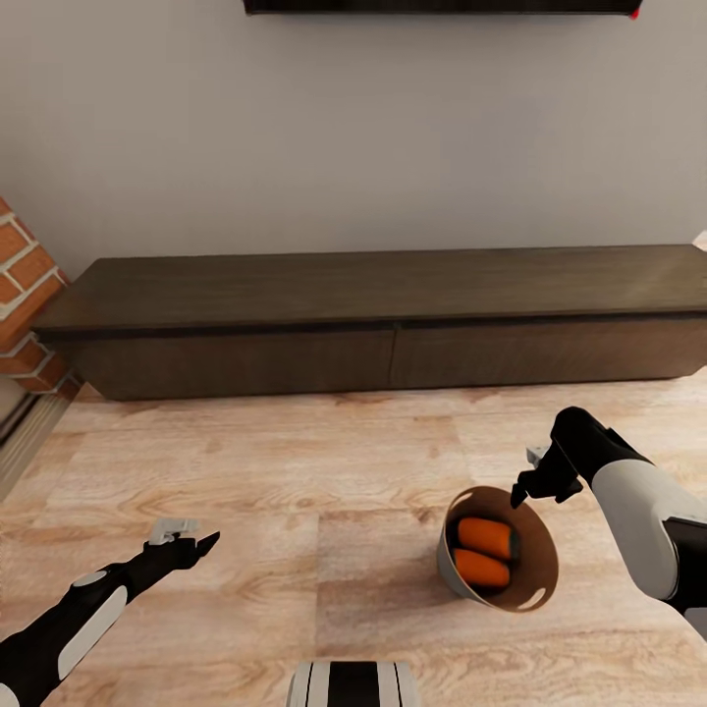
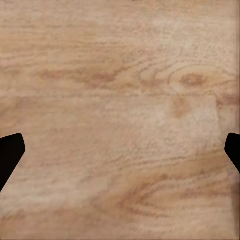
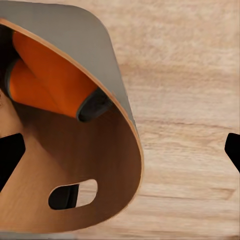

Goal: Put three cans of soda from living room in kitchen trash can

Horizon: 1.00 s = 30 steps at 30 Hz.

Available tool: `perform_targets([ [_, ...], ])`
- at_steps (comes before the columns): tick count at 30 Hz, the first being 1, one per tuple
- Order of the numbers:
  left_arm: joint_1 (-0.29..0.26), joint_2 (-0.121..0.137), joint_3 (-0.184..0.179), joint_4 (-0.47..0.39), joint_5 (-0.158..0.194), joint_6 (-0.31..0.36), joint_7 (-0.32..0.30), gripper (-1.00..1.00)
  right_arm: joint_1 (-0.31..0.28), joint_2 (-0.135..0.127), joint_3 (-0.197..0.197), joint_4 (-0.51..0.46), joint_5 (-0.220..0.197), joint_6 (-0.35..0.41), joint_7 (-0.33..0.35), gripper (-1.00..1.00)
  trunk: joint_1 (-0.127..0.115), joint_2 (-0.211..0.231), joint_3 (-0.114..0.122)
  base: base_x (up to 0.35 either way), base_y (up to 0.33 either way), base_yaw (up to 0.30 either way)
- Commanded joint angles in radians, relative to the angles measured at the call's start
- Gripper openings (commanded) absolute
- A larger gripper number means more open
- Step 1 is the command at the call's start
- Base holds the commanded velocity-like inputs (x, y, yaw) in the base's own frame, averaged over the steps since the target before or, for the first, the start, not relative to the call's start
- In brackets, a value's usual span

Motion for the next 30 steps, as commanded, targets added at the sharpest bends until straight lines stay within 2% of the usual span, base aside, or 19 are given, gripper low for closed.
perform_targets([
  [1,0.0,0.0,0.0,0.0,0.0,0.0,0.0,1.0,0.003,0.0,0.0,-0.001,0.0,0.0,0.0,1.0,-0.004,0.007,0.003,0.0,0.0,0.0],
  [22,0.0,-0.006,0.0,0.001,0.0,0.003,0.003,1.0,0.044,0.002,0.0,-0.024,0.0,0.0,0.0,1.0,-0.084,0.154,0.069,0.0,0.0,0.0],
  [30,0.0,-0.007,0.0,0.001,0.0,0.005,0.006,1.0,0.061,0.001,-0.002,-0.06,0.0,0.0,0.0,1.0,-0.115,0.21,0.094,0.0,0.0,0.0],
])
